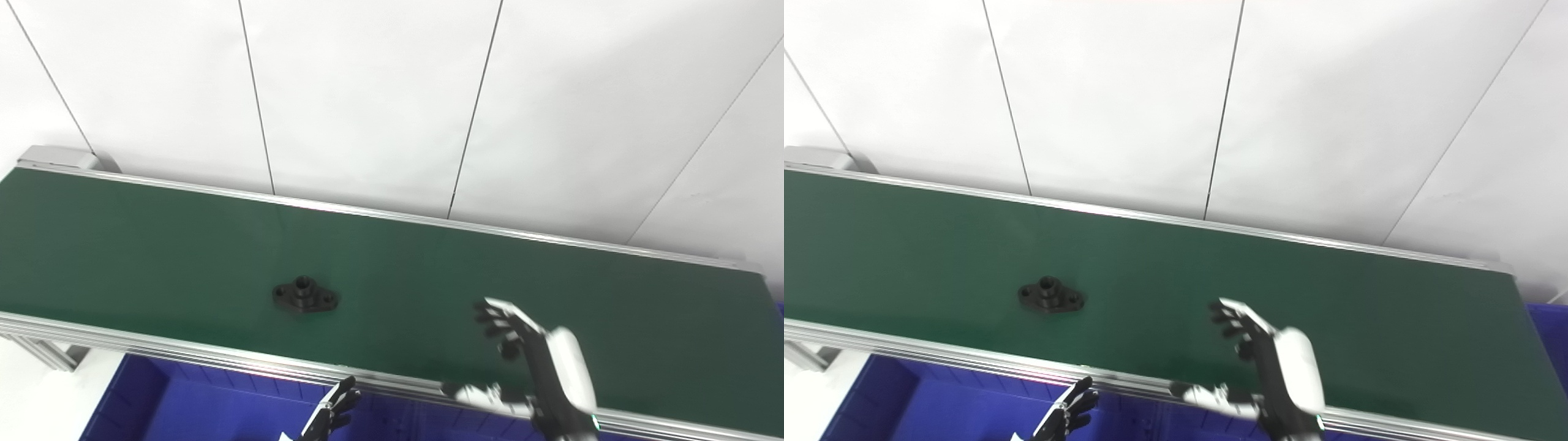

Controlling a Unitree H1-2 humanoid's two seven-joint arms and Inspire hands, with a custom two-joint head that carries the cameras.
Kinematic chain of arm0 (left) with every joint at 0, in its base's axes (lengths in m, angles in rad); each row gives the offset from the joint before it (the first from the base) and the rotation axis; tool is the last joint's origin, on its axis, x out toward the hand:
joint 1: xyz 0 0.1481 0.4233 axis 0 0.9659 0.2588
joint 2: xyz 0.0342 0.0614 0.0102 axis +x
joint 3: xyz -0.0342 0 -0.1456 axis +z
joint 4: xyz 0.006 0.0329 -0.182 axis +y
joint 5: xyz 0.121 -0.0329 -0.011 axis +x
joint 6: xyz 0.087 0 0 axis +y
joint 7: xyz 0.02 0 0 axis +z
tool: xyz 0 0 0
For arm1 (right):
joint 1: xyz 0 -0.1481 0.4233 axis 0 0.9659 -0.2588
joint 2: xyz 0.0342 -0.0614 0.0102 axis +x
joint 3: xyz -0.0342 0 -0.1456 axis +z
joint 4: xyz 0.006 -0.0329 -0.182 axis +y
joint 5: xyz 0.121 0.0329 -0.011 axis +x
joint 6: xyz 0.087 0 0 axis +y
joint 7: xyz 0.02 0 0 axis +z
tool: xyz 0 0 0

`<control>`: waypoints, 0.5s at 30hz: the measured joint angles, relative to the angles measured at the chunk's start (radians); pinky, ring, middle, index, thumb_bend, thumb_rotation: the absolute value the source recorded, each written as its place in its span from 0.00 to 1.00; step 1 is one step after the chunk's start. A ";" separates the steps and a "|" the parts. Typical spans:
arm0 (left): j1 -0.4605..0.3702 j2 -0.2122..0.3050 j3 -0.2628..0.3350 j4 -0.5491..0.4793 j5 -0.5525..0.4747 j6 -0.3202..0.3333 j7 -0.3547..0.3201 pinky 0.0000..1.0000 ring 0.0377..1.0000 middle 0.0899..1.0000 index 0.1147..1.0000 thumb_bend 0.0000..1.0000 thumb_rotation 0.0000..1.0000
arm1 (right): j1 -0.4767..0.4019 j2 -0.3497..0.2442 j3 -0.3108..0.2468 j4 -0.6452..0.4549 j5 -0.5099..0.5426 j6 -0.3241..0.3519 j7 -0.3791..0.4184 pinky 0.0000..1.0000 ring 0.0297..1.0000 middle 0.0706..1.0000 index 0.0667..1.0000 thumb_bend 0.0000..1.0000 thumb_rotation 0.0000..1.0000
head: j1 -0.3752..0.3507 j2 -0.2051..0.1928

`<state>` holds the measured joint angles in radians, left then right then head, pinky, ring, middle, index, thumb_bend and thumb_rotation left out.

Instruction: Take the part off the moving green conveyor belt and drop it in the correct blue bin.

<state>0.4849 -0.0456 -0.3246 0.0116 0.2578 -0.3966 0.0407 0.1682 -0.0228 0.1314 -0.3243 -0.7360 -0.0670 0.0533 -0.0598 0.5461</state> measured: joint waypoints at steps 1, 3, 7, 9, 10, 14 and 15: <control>-0.001 0.000 0.000 0.000 -0.001 0.000 0.000 0.83 0.86 0.84 0.90 0.68 0.89 | -0.024 0.002 0.011 0.001 -0.024 0.020 0.010 0.47 0.59 0.65 0.72 0.97 0.40 | 0.000 0.000; -0.001 0.000 0.000 0.000 -0.001 -0.001 0.000 0.83 0.86 0.84 0.90 0.67 0.88 | -0.063 0.003 0.035 0.005 -0.070 0.044 0.023 0.50 0.62 0.67 0.73 0.94 0.40 | -0.002 0.000; -0.003 0.000 0.000 0.001 -0.001 -0.002 0.000 0.83 0.86 0.84 0.90 0.70 0.89 | -0.123 0.003 0.094 0.061 -0.161 0.071 0.027 0.60 0.67 0.70 0.75 0.88 0.43 | 0.003 -0.005; -0.004 0.000 0.000 0.002 -0.001 -0.002 0.000 0.83 0.86 0.84 0.91 0.71 0.90 | -0.156 0.003 0.119 0.102 -0.202 0.078 0.022 0.62 0.69 0.71 0.75 0.88 0.43 | 0.003 -0.005; -0.004 0.000 -0.001 0.002 -0.002 -0.003 0.000 0.83 0.86 0.84 0.91 0.71 0.89 | -0.173 0.004 0.128 0.126 -0.220 0.082 0.018 0.64 0.69 0.71 0.75 0.88 0.43 | 0.005 -0.005; -0.004 0.000 -0.002 0.003 -0.008 -0.003 0.000 0.82 0.86 0.84 0.91 0.70 0.89 | -0.248 0.014 0.161 0.211 -0.269 0.098 -0.005 0.65 0.69 0.71 0.76 0.87 0.44 | 0.012 -0.005; -0.004 0.000 -0.002 0.004 -0.009 -0.003 0.000 0.81 0.85 0.83 0.90 0.70 0.88 | -0.264 0.015 0.171 0.228 -0.280 0.102 -0.012 0.66 0.69 0.71 0.76 0.87 0.43 | 0.015 -0.003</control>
<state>0.4810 -0.0455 -0.3262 0.0152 0.2485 -0.3997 0.0404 -0.0955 -0.0083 0.3024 -0.0962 -1.0157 0.0349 0.0413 -0.0445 0.5430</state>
